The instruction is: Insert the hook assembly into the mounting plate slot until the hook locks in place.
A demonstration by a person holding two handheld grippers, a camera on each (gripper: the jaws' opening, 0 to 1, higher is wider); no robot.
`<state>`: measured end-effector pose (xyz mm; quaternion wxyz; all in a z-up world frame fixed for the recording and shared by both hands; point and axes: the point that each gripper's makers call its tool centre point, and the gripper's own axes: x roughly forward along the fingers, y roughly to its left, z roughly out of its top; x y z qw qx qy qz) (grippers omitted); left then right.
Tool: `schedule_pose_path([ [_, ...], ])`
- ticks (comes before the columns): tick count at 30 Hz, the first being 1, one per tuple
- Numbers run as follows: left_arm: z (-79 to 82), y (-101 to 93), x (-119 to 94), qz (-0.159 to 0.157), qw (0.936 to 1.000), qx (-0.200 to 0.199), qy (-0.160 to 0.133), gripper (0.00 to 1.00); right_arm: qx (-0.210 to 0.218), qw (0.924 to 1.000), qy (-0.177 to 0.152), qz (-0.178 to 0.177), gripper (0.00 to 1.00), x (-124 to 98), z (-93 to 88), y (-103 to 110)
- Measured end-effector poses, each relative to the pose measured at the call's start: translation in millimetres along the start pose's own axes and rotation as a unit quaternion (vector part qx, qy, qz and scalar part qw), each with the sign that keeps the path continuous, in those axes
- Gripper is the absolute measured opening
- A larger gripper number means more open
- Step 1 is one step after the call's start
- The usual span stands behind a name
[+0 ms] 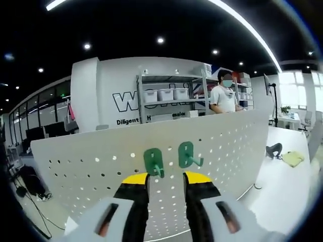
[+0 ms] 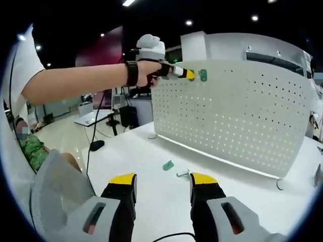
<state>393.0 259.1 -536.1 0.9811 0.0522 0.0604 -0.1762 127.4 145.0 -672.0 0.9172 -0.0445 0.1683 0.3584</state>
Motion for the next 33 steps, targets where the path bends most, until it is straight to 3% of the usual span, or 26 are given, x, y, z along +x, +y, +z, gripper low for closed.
schedule_pose_path([
  [8,-3.9,-6.6,-18,-0.024,0.9997,0.006,-0.006,0.34,-0.009,0.9999,0.004,0.001,0.42,3,2.8,6],
  [10,-7.6,-8.2,-24,-0.031,0.9995,0.004,-0.001,0.35,-0.026,0.9996,0.010,-0.006,0.42,4,2.7,6],
  [21,-27.4,-1.1,-55,-0.045,0.9990,-0.003,0.003,0.40,-0.029,0.9994,0.015,-0.006,0.42,14,6.1,8],
  [23,-28.9,-1.1,-59,-0.050,0.9988,0.003,0.001,0.40,-0.047,0.9986,0.022,-0.010,0.42,16,6.0,8],
  [33,-37.2,-7.1,-73,-0.078,0.9970,0.003,0.006,0.42,-0.046,0.9986,0.022,-0.009,0.42,24,8.3,14],
])
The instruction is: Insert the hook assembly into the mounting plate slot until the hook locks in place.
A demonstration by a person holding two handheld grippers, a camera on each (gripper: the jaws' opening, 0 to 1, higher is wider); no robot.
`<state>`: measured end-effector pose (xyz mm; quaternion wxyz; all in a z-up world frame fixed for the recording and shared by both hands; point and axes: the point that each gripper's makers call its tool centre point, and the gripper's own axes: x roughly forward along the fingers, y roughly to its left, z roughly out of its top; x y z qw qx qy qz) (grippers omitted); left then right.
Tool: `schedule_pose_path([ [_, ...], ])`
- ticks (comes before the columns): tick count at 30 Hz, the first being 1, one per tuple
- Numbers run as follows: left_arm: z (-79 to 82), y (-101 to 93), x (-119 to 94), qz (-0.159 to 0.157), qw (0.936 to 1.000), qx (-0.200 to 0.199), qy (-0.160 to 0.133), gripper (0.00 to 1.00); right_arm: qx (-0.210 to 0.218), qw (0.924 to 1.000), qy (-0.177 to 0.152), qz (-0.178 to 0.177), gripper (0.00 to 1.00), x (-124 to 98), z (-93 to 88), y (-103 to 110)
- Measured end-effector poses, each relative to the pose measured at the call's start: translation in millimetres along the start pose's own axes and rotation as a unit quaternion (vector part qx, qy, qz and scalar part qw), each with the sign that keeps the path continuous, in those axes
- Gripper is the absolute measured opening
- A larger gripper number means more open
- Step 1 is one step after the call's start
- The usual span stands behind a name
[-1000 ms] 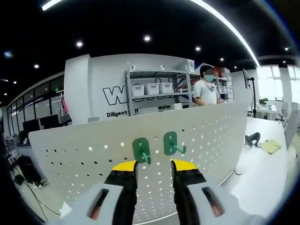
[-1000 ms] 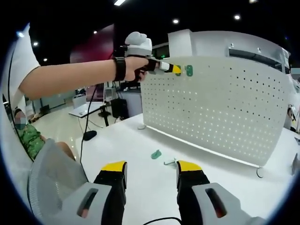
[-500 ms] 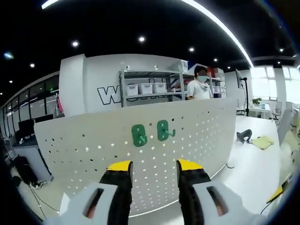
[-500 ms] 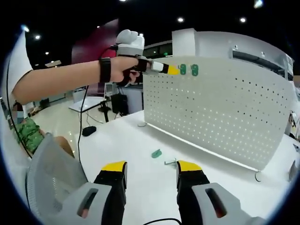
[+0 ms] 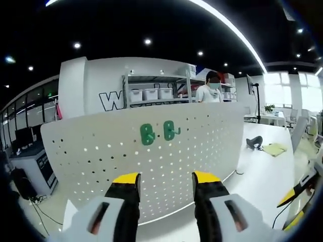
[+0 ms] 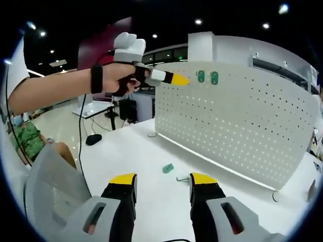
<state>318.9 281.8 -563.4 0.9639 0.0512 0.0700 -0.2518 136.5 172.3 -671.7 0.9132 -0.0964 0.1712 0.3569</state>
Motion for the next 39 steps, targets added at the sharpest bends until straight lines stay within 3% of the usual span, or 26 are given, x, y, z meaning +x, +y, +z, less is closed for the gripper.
schedule_pose_path([
  [16,-22.0,-19.5,-27,-0.026,0.9994,-0.021,0.007,0.46,-0.011,0.9998,0.011,0.011,0.38,12,-0.4,2],
  [21,-26.4,-22.7,-37,-0.034,0.9989,-0.032,-0.003,0.46,-0.017,0.9997,0.016,0.011,0.38,15,-2.0,-2],
  [39,-66.7,-53.4,-81,-0.065,0.9957,-0.066,0.005,0.53,-0.024,0.9986,0.042,0.022,0.37,36,-15.3,-4],
])
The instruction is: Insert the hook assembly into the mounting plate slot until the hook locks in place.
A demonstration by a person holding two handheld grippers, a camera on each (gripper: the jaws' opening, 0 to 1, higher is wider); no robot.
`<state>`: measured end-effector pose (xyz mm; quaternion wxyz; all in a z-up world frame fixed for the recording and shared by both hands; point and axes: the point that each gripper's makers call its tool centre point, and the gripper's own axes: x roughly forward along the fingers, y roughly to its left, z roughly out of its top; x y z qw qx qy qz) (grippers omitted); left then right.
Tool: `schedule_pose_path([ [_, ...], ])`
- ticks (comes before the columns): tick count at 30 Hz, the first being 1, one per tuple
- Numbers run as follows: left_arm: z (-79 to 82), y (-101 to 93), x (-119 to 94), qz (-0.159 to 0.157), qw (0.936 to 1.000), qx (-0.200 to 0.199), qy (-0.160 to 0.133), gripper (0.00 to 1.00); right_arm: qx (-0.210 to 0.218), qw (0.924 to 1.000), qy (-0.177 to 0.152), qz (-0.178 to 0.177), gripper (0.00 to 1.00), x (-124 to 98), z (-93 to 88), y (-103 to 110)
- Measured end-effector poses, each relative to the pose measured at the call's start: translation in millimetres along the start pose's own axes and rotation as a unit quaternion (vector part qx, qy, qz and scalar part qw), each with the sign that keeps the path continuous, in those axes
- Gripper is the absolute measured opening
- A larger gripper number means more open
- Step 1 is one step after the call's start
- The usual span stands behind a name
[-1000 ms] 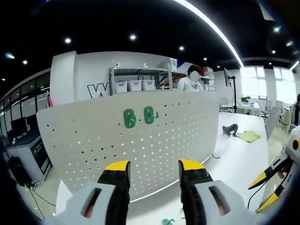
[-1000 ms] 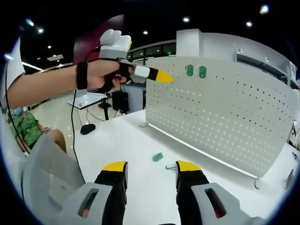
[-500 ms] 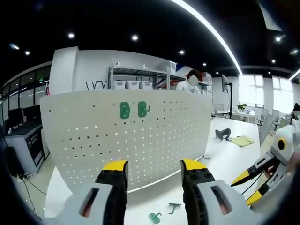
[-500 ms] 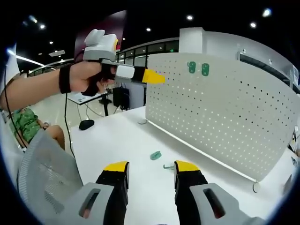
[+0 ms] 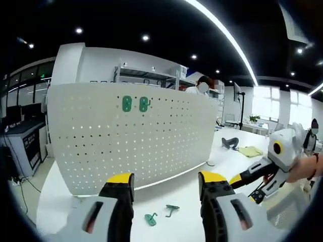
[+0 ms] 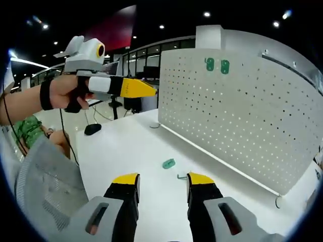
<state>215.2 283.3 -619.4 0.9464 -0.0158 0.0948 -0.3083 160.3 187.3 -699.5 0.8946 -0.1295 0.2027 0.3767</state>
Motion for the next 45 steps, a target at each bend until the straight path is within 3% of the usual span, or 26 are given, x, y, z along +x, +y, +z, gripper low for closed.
schedule_pose_path([
  [14,-18.1,-19.1,-25,-0.022,0.9997,-0.012,-0.004,0.62,-0.003,0.9999,0.011,-0.001,0.36,16,-0.6,-10],
  [30,-44.3,-29.2,-42,-0.034,0.9989,-0.032,0.011,0.68,0.004,0.9989,0.047,-0.003,0.34,40,-22.5,-27],
  [45,-46.3,-39.0,-55,-0.037,0.9986,-0.039,0.005,0.76,-0.001,0.9976,0.069,0.008,0.31,64,-30.9,-38],
])
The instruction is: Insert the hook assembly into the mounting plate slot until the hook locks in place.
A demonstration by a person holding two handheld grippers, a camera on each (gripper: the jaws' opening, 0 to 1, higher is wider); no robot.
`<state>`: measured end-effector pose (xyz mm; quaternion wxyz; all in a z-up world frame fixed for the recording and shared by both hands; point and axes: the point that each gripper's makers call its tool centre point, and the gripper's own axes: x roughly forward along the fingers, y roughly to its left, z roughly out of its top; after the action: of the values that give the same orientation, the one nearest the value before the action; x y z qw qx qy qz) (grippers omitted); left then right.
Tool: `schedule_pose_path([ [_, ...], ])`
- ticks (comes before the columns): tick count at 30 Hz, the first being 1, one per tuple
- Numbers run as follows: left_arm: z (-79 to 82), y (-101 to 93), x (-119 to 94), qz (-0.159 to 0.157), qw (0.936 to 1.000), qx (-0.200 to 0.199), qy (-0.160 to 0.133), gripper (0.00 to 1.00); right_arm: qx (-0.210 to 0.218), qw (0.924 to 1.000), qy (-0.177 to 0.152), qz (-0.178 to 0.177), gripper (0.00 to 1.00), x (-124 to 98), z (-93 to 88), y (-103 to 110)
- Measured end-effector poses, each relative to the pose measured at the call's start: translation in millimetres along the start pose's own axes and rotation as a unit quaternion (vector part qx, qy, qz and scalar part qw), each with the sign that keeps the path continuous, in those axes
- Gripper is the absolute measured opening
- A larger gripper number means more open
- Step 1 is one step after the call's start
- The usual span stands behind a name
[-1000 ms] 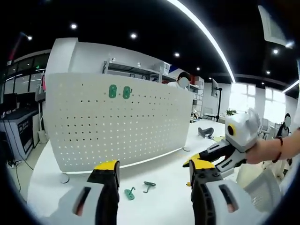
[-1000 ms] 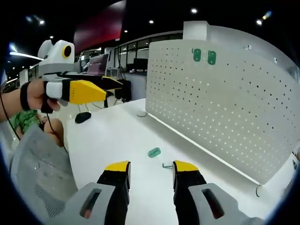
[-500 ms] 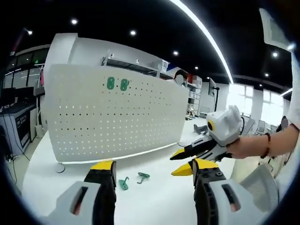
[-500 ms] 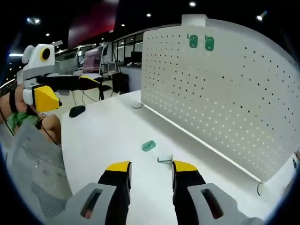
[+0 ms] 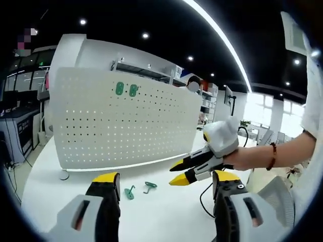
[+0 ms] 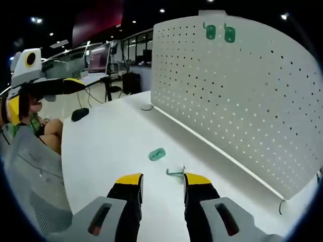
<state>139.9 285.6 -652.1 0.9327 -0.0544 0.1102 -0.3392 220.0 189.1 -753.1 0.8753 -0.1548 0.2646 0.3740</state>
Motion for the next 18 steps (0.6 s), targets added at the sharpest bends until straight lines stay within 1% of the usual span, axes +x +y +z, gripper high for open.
schedule_pose_path([
  [2,-1.1,0.7,0,0.003,1.0000,0.001,0.004,0.76,-0.002,1.0000,0.004,0.000,0.31,4,-2.2,-2],
  [7,-2.0,-1.2,0,0.000,1.0000,0.004,0.001,0.78,-0.001,0.9999,0.012,0.004,0.30,12,-8.2,-3],
  [10,-5.1,-0.5,-1,0.003,0.9999,0.005,0.009,0.77,0.001,0.9998,0.018,0.005,0.29,16,-12.7,-5],
  [13,-4.6,-1.7,-2,0.004,1.0000,0.004,0.006,0.78,0.002,0.9998,0.020,0.002,0.29,21,-15.3,-8],
  [16,-8.7,-2.1,-2,0.006,0.9998,0.009,0.017,0.78,0.004,0.9997,0.023,0.003,0.27,25,-17.7,-10],
  [18,-9.9,-3.4,-2,0.004,0.9998,0.006,0.020,0.78,0.019,0.9995,0.024,0.010,0.26,28,-18.8,-10],
])
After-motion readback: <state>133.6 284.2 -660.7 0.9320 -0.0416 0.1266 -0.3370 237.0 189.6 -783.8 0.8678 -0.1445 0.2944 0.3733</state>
